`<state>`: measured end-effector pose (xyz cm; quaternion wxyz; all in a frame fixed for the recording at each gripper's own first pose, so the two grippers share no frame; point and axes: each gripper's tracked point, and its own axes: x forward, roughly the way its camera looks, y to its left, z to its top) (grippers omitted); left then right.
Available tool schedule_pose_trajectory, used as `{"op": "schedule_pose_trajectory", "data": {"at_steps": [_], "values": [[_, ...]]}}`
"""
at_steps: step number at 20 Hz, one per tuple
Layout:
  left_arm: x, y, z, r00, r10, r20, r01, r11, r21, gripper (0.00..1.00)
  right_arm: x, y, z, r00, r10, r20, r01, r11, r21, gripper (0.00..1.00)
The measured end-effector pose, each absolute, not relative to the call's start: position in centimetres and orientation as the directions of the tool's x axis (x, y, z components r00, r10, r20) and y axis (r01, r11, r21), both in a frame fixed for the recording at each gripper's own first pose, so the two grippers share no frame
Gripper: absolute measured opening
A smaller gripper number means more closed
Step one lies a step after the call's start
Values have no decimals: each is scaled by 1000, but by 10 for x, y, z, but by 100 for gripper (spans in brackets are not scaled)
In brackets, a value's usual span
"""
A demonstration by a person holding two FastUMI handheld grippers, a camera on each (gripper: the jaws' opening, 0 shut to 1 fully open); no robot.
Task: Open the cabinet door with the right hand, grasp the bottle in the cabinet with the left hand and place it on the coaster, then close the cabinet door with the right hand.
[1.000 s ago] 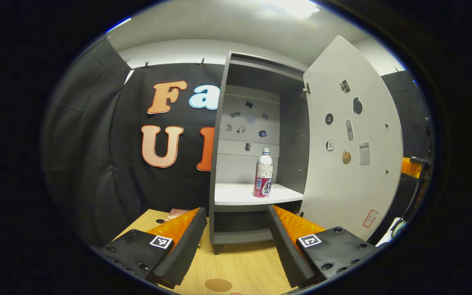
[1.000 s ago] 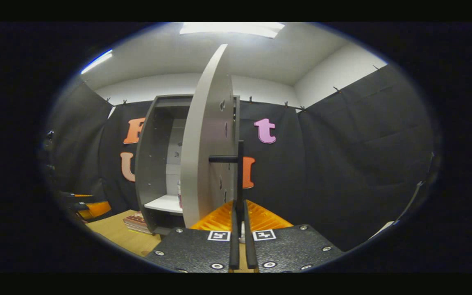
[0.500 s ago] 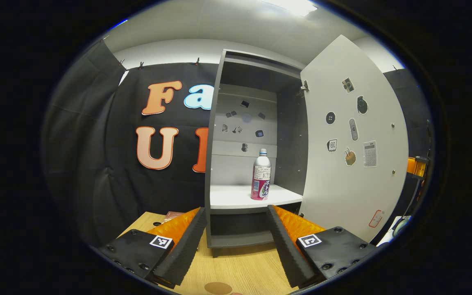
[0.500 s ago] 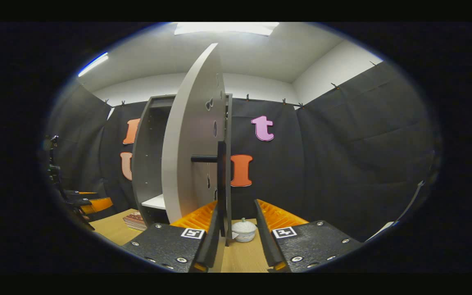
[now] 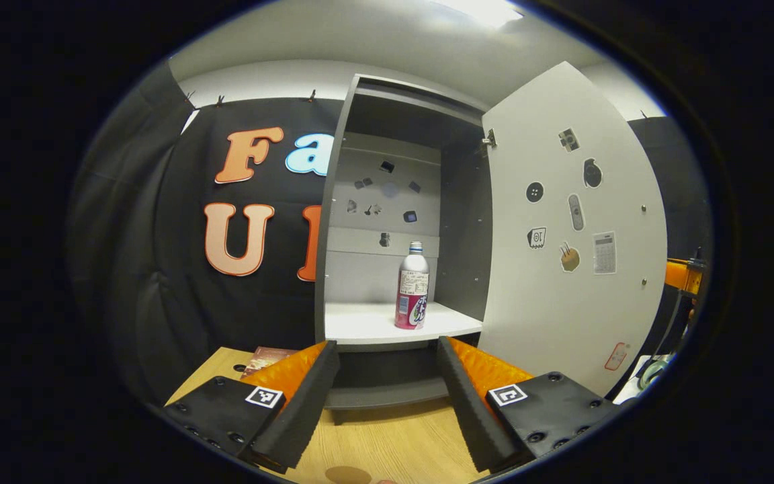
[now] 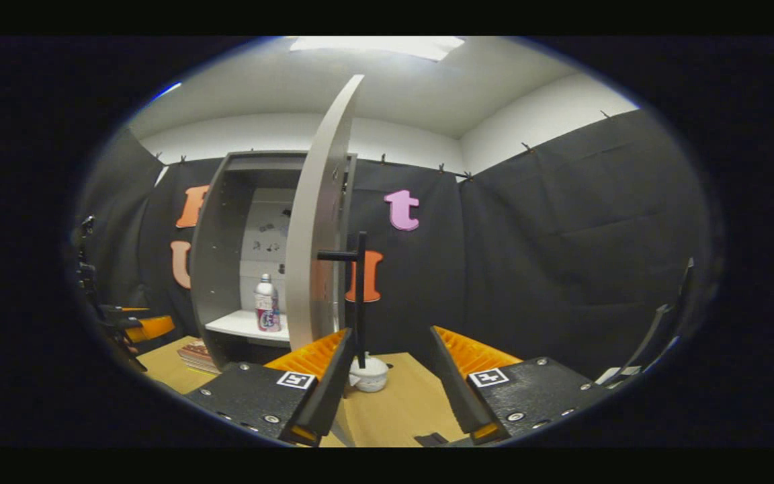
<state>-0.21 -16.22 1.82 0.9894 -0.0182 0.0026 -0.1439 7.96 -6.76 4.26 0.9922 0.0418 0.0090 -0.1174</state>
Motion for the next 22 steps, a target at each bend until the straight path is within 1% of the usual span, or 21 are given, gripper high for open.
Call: {"op": "schedule_pose_trajectory", "data": {"at_steps": [1,3,7,9,12,13,14,15,16,17,18,19,20,22], "values": [[-1,-166,19,955,-296,3,296,954,-37,94,75,-76,41,963,-267,-33,269,961,65,69],[0,-170,20,948,-318,7,318,947,-33,94,70,-80,41,956,-292,-33,294,954,65,68],[-2,-174,21,938,-348,9,348,937,-33,94,65,-61,36,962,-265,-69,271,958,93,71],[-2,-174,21,935,-354,11,354,935,-32,94,60,-65,34,957,-280,-77,285,956,64,71],[0,-172,22,935,-354,12,354,935,-32,97,60,-52,32,964,-249,-92,254,966,48,72],[0,-171,22,936,-353,14,353,935,-33,95,60,-48,32,968,-232,-95,237,970,48,73],[0,-171,24,937,-350,18,350,936,-36,96,61,-43,32,972,-215,-95,220,975,44,70],[0,-169,25,939,-343,22,344,938,-36,97,63,-39,33,975,-202,-92,206,978,38,75],[0,-168,26,941,-338,27,339,940,-34,95,65,-35,32,978,-188,-91,191,981,29,76],[0,-169,27,940,-339,26,340,940,-29,95,67,-32,31,981,-173,-92,175,984,20,77],[1,-168,26,942,-334,23,335,942,-21,95,68,-29,31,983,-158,-95,159,987,9,75],[0,-168,26,943,-331,25,331,943,-17,95,69,-27,31,985,-143,-98,144,990,1,81],[-1,-169,27,944,-330,28,330,944,-19,97,74,-32,27,983,-160,-88,159,987,-21,84],[-3,-170,29,944,-328,33,329,944,-35,95,70,-36,31,979,-182,-94,177,983,-58,89]]}}
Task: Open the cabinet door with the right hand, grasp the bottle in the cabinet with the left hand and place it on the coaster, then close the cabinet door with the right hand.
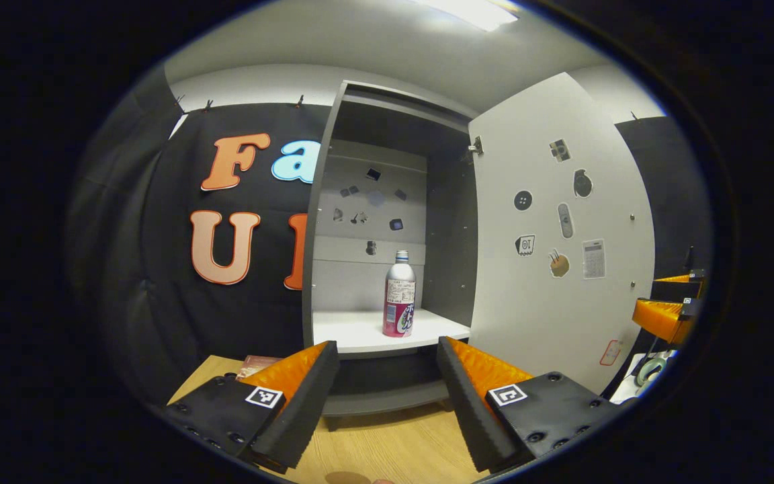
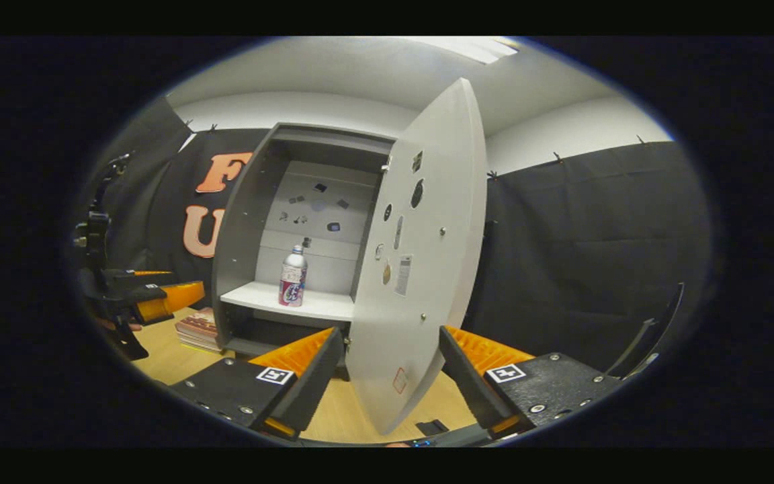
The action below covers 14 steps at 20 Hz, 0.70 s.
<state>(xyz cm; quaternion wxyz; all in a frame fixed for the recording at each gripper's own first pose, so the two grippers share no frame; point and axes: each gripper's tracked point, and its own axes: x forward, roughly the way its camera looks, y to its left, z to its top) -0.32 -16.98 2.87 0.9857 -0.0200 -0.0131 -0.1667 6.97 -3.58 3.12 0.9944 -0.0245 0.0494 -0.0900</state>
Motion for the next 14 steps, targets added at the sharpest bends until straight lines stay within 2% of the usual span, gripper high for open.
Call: {"op": "schedule_pose_trajectory", "data": {"at_steps": [3,6,9,14], "values": [[2,-172,29,945,-327,27,328,943,-52,97,69,-36,33,980,-177,-86,172,983,-61,92],[13,-176,25,944,-329,13,330,942,-57,94,72,-23,37,988,-139,-75,137,990,-23,94],[33,-183,21,937,-348,-3,347,935,-70,95,77,-10,38,993,-94,-67,94,996,-1,93],[80,-198,24,910,-414,6,413,907,-80,94,92,0,45,995,-94,-33,94,996,3,93]]}}
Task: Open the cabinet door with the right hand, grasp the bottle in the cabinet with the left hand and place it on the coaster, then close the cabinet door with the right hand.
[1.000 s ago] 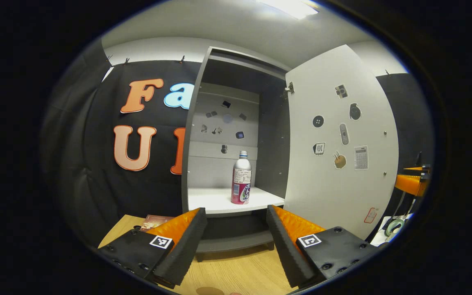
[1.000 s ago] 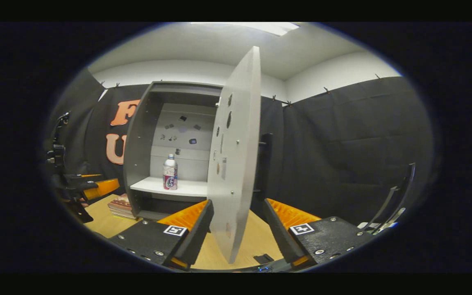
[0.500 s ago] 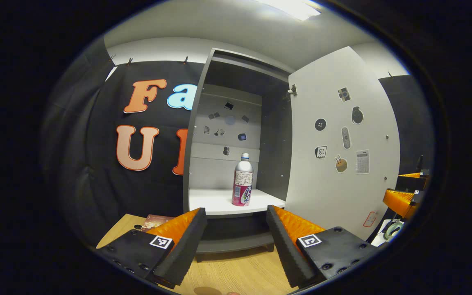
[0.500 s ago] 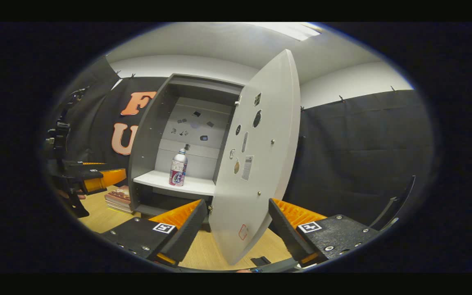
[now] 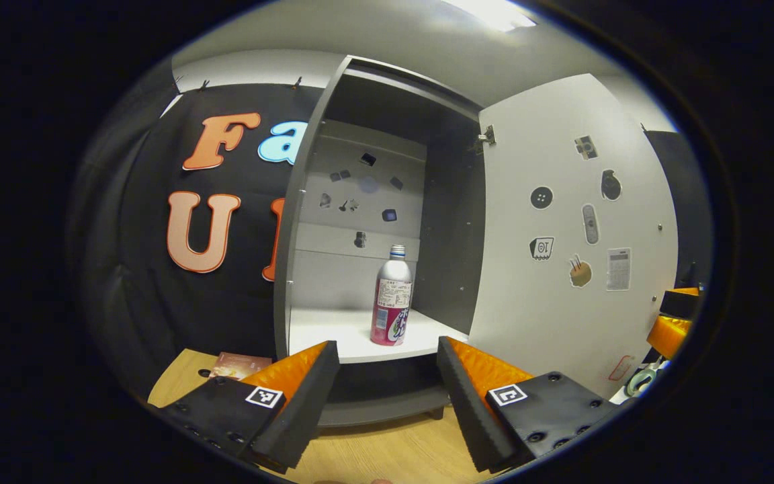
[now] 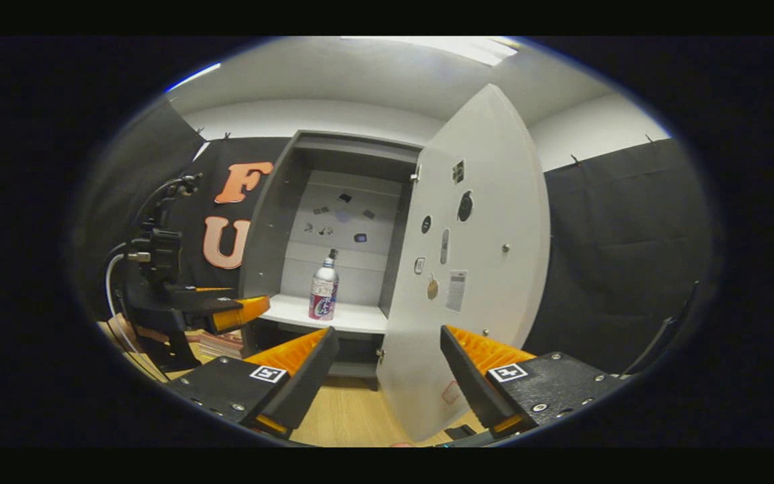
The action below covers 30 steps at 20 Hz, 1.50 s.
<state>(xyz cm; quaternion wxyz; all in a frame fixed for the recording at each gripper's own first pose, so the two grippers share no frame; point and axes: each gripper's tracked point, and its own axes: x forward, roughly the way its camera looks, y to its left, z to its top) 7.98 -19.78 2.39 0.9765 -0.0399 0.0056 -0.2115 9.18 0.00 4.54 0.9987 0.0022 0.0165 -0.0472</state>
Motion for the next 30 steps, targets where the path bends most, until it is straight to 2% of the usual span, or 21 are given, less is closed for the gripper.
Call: {"op": "schedule_pose_trajectory", "data": {"at_steps": [7,12,23,30], "values": [[147,-228,22,829,-559,23,559,827,-54,96,113,19,44,989,-147,-31,149,982,116,93],[187,-256,13,794,-608,20,608,792,-44,96,121,19,35,981,-178,-78,185,978,98,94],[267,-285,-19,825,-565,-17,565,825,14,95,141,35,15,988,-75,-134,95,984,150,94],[291,-298,-23,834,-552,-21,552,833,33,97,144,28,5,982,-88,-165,110,986,126,95]]}}
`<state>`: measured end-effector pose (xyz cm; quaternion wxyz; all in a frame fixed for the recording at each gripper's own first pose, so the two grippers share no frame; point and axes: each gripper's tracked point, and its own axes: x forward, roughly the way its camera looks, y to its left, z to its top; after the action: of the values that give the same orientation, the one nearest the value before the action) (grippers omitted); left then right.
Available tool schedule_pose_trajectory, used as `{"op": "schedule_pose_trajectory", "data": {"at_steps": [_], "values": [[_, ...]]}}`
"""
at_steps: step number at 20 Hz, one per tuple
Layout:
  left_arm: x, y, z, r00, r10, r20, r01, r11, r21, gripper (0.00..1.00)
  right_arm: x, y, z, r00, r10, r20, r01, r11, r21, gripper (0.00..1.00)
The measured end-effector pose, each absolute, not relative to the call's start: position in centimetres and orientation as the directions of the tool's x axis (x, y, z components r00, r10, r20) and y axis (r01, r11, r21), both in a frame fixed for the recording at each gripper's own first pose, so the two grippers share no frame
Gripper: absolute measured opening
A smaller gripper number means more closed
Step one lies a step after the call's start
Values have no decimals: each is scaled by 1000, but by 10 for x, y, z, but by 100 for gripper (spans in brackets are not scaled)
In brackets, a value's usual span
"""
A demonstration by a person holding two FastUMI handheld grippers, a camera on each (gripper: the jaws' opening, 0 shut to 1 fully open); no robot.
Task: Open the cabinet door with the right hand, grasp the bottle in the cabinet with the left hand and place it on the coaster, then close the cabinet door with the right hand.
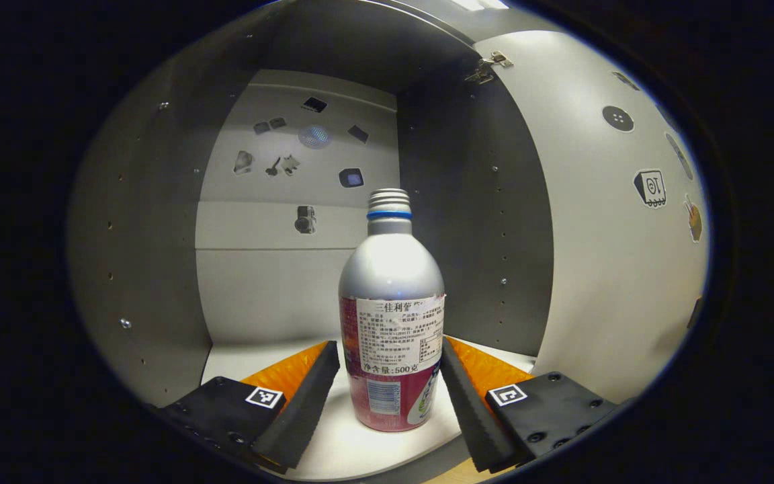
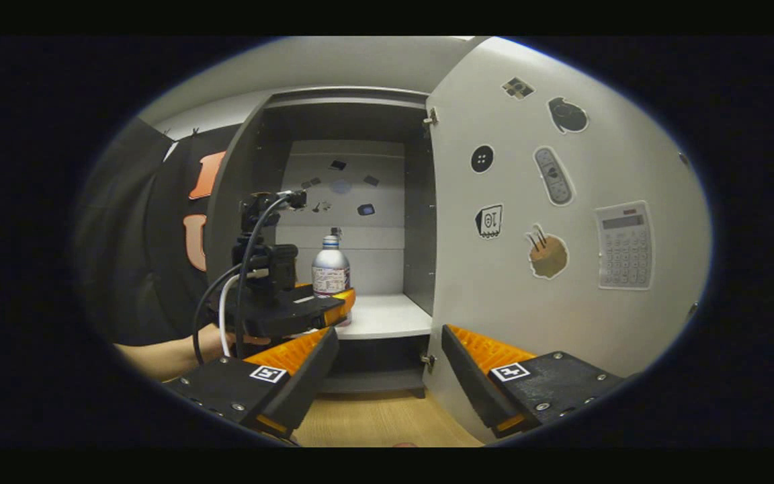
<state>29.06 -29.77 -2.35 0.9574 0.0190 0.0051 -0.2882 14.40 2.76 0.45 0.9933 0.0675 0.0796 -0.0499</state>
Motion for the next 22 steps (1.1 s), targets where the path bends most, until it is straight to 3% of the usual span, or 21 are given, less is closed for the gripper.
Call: {"op": "schedule_pose_trajectory", "data": {"at_steps": [3,5,15,22], "values": [[290,-301,-18,833,-553,-6,552,832,49,95,144,27,5,983,-89,-161,110,986,128,95],[289,-299,-18,838,-546,-18,546,835,69,84,143,27,5,983,-84,-161,106,986,131,95],[227,-281,16,839,-538,81,534,843,68,83,121,25,11,991,-39,-127,58,987,150,94],[143,-238,0,886,-460,58,457,888,60,82,96,38,7,991,79,-105,-65,989,131,95]]}}
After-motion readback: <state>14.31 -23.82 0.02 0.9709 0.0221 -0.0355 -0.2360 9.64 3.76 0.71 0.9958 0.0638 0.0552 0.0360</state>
